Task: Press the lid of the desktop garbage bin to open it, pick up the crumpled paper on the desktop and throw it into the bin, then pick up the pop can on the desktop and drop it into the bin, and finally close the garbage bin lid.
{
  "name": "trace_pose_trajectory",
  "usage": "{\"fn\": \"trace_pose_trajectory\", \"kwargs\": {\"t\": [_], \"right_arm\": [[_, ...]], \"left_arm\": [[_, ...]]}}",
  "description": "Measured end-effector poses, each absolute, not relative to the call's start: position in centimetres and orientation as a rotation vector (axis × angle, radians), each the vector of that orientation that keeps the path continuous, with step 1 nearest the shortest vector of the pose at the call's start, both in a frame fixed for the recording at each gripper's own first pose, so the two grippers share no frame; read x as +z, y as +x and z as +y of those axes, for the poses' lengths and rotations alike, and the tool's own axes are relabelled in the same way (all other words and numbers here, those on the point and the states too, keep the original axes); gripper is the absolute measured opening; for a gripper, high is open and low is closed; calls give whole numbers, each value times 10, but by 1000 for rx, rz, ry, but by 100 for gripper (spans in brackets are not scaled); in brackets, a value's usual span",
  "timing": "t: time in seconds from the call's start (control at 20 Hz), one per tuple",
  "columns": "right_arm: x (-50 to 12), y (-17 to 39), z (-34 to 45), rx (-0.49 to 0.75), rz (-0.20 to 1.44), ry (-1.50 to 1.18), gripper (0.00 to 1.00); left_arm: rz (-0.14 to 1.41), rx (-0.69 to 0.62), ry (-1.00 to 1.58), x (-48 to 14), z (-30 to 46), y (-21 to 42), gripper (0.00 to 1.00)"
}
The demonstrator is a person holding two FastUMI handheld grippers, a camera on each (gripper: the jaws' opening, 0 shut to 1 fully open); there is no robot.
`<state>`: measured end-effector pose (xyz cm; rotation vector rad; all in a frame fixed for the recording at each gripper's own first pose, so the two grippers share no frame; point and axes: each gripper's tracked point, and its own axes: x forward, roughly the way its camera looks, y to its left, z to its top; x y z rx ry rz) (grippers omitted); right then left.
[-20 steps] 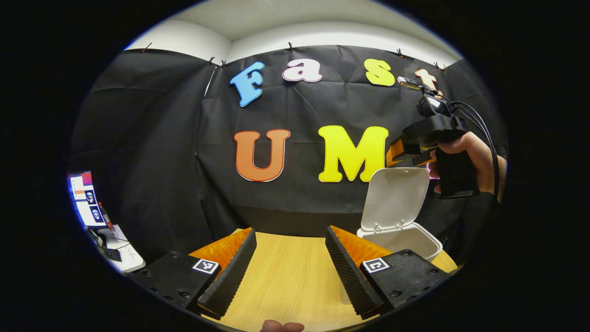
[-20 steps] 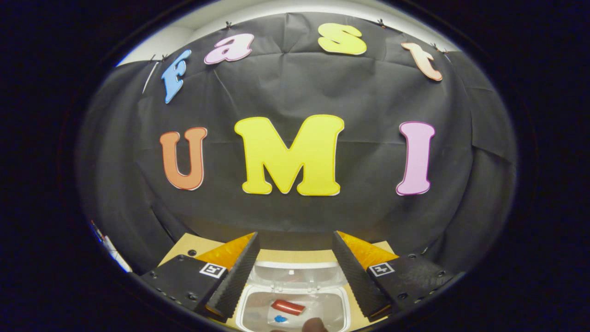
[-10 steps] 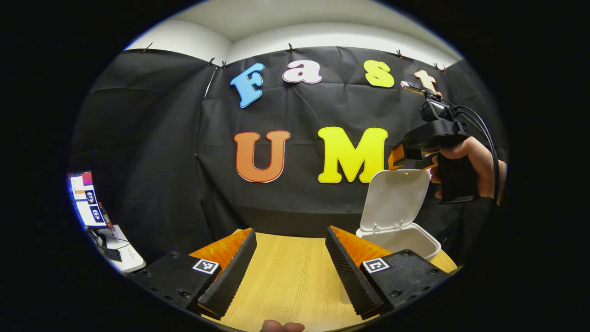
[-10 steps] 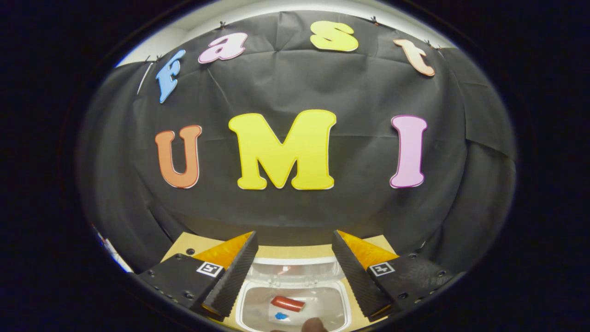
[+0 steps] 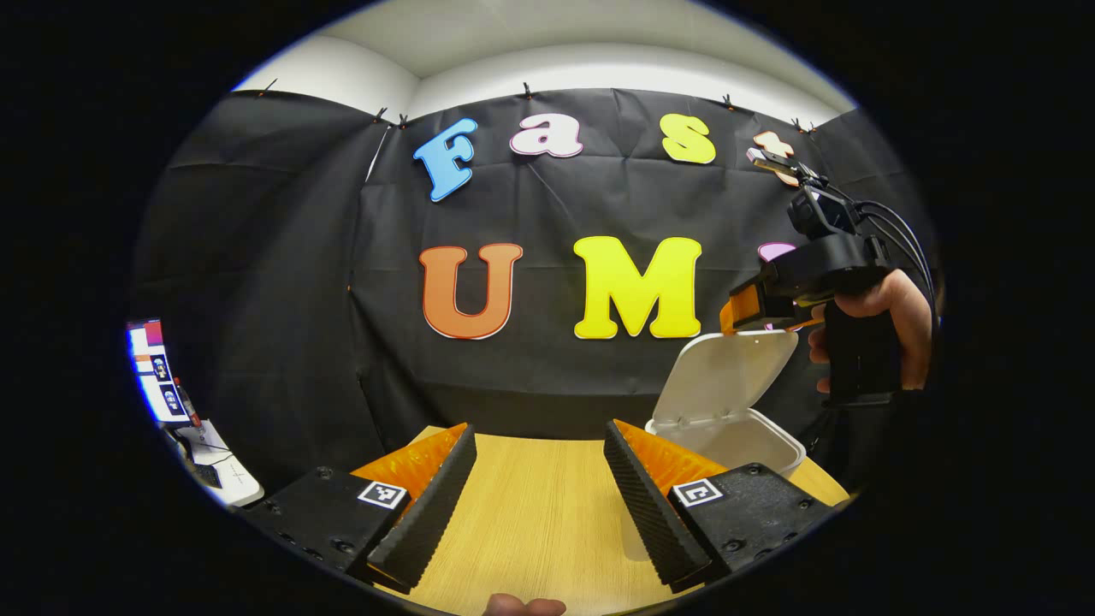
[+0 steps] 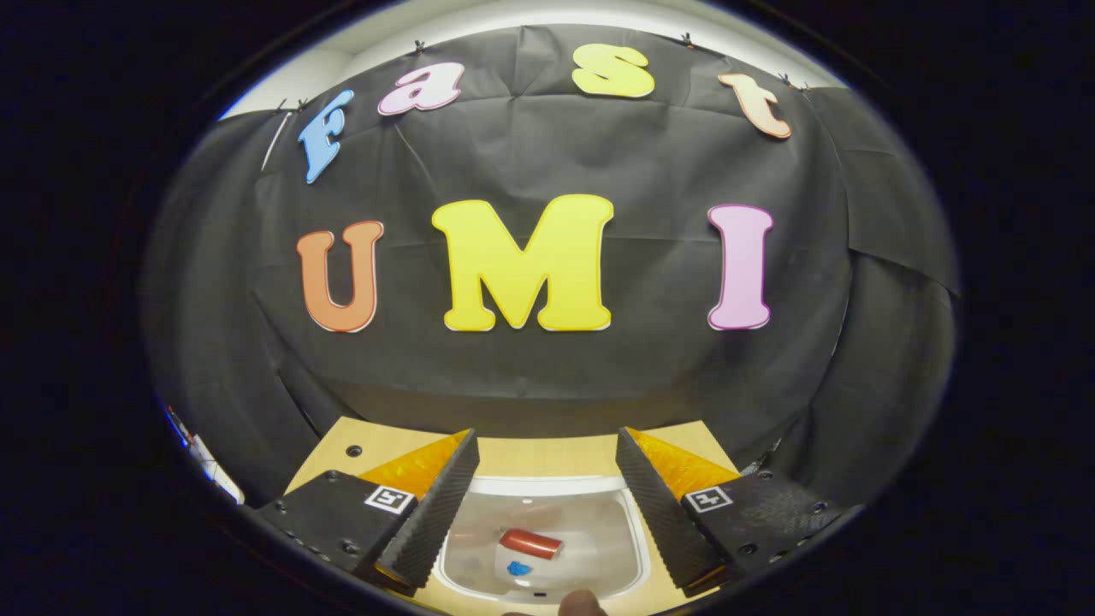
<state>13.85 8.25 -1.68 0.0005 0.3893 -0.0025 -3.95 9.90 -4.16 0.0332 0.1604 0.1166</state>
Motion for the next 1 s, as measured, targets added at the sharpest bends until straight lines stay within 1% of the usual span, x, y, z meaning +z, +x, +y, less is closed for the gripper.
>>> {"fn": "trace_pose_trajectory", "kwargs": {"t": [0.15, 0.2, 0.25, 0.3, 0.7, 0.75, 0.8, 0.85, 1.0], "right_arm": [[-37, 119, 80, -7, 417, -13, 98], [-44, 113, 80, -7, 426, -15, 98], [-51, 107, 80, -4, 434, -17, 98], [-57, 102, 79, -5, 439, -21, 98], [-112, 76, 74, -12, 503, -46, 99], [-118, 74, 74, -10, 508, -53, 99], [-122, 73, 74, -9, 513, -57, 95], [-126, 71, 73, -9, 520, -56, 97], [-136, 68, 72, -11, 536, -43, 98]], "left_arm": [[159, 99, 36, -41, 96, -43, 96], [155, 95, 38, -41, 96, -43, 100], [151, 92, 38, -39, 96, -44, 100], [149, 90, 36, -38, 96, -43, 96], [129, 83, 35, -34, 95, -47, 96], [126, 83, 33, -33, 94, -48, 96], [123, 82, 29, -33, 94, -47, 96], [125, 81, 29, -33, 94, -48, 96], [128, 79, 35, -35, 95, -48, 96]]}}
